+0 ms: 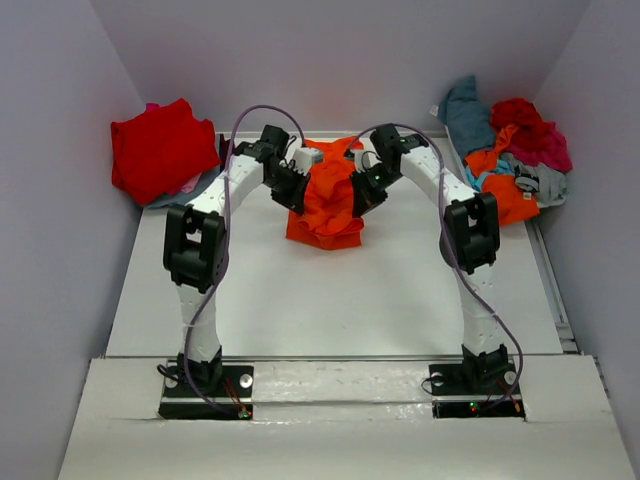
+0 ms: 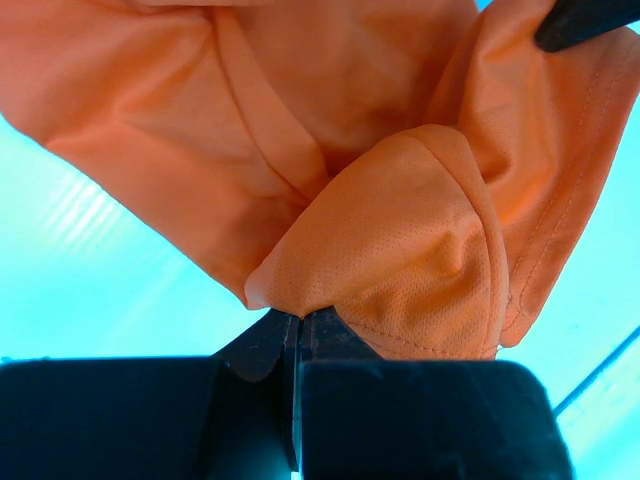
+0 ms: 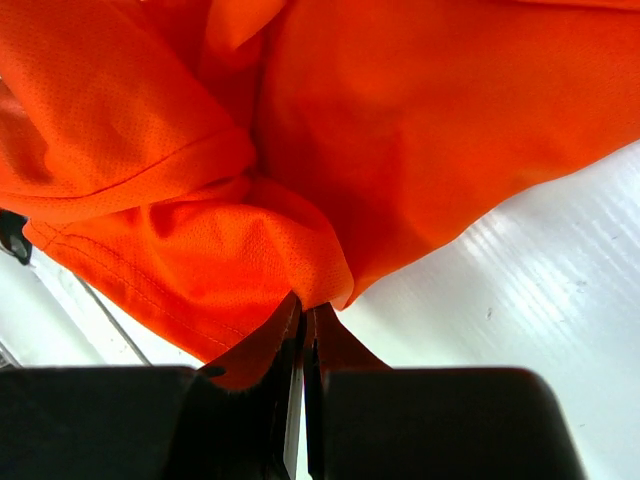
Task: Fold and stack the t-shirts
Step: Fold the tshirt
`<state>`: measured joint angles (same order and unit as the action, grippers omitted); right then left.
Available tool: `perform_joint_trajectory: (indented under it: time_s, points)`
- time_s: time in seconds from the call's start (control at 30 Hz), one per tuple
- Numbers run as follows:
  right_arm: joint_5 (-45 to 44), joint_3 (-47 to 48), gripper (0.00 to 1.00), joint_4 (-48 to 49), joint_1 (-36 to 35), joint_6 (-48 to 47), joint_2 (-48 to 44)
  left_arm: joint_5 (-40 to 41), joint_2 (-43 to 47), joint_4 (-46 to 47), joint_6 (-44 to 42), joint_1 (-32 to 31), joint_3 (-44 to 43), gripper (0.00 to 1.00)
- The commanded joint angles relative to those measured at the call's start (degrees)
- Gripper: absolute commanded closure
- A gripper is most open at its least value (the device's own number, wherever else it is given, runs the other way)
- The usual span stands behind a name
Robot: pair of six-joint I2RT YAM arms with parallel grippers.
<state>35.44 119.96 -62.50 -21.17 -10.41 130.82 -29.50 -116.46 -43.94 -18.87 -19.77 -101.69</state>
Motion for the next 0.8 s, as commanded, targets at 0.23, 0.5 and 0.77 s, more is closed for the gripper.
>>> perform_joint_trajectory:
  time_s: [0.23, 0.5, 0.77]
  points:
    - [-6.44, 5.28, 0.92, 2.65, 0.07, 3.03, 3.29, 15.24, -1.92, 4.92, 6.21, -0.01, -2.72, 0.94]
    - [-11.79, 6.42, 0.88, 4.14, 0.07, 4.35, 4.00, 26.05, -2.89, 6.85, 7.18, -2.46, -3.69, 0.94]
    - [-13.73, 7.48, 0.54, 3.70, 0.07, 4.44, 5.06, 31.06, -3.68, 7.29, 6.92, -7.12, -5.01, 0.61]
